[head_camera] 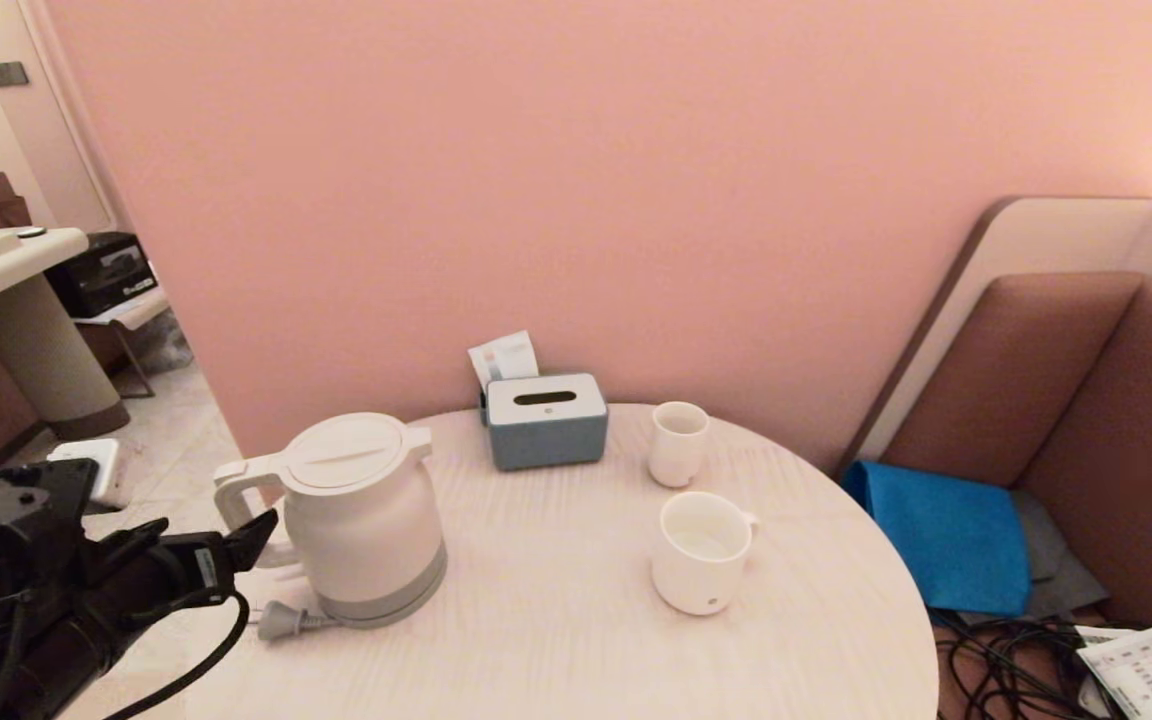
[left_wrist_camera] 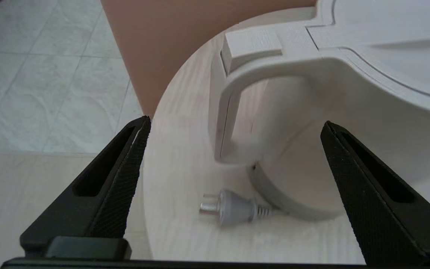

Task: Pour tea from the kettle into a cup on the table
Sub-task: Put down the kettle on the table, then pick up the cup

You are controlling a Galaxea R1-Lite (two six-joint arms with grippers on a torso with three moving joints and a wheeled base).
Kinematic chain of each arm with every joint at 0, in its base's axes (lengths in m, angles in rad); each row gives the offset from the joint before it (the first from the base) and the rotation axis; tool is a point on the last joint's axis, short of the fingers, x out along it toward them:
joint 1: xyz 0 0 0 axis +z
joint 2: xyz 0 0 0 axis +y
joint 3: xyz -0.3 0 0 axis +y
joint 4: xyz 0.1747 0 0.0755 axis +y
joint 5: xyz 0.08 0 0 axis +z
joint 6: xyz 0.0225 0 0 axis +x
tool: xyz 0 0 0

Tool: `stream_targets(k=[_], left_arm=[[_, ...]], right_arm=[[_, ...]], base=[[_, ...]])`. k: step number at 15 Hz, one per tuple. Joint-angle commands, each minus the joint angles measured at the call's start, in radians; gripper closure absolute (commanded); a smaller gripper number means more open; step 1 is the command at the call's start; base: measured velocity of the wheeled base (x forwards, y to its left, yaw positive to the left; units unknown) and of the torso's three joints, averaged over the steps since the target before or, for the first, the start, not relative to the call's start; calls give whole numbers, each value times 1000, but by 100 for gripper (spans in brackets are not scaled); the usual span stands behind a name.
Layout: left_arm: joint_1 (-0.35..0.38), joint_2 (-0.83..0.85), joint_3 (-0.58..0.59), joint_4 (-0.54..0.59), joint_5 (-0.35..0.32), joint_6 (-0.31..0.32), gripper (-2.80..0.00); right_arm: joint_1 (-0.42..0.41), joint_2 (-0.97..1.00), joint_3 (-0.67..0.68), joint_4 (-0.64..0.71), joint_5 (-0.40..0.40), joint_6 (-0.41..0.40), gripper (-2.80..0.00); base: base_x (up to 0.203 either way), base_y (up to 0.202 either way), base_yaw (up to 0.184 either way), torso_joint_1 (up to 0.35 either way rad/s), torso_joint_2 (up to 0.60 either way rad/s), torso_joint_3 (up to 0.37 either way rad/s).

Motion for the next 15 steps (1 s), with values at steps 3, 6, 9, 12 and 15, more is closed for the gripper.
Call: stream_targets(k=[3, 6, 9, 12, 15], left_arm=[[0, -331, -6, 252, 1, 9, -280], [-1, -586, -91, 654, -2, 12, -280], [-2, -724, -219, 1015, 17, 8, -280], [-2, -879, -230, 1177, 39, 16, -280], [-2, -1050, -242, 1380, 42, 57, -280]], right_arm=[[0, 1, 0, 0, 0, 1, 0], [1, 1, 0, 0, 0, 1, 0], [1, 1, 0, 0, 0, 1, 0], [1, 1, 0, 0, 0, 3, 0], [0, 1, 0, 0, 0, 3, 0]], base=[[0, 0, 0, 0, 0, 0], [0, 0, 0, 0, 0, 0], [0, 0, 0, 0, 0, 0], [0, 0, 0, 0, 0, 0], [0, 0, 0, 0, 0, 0]])
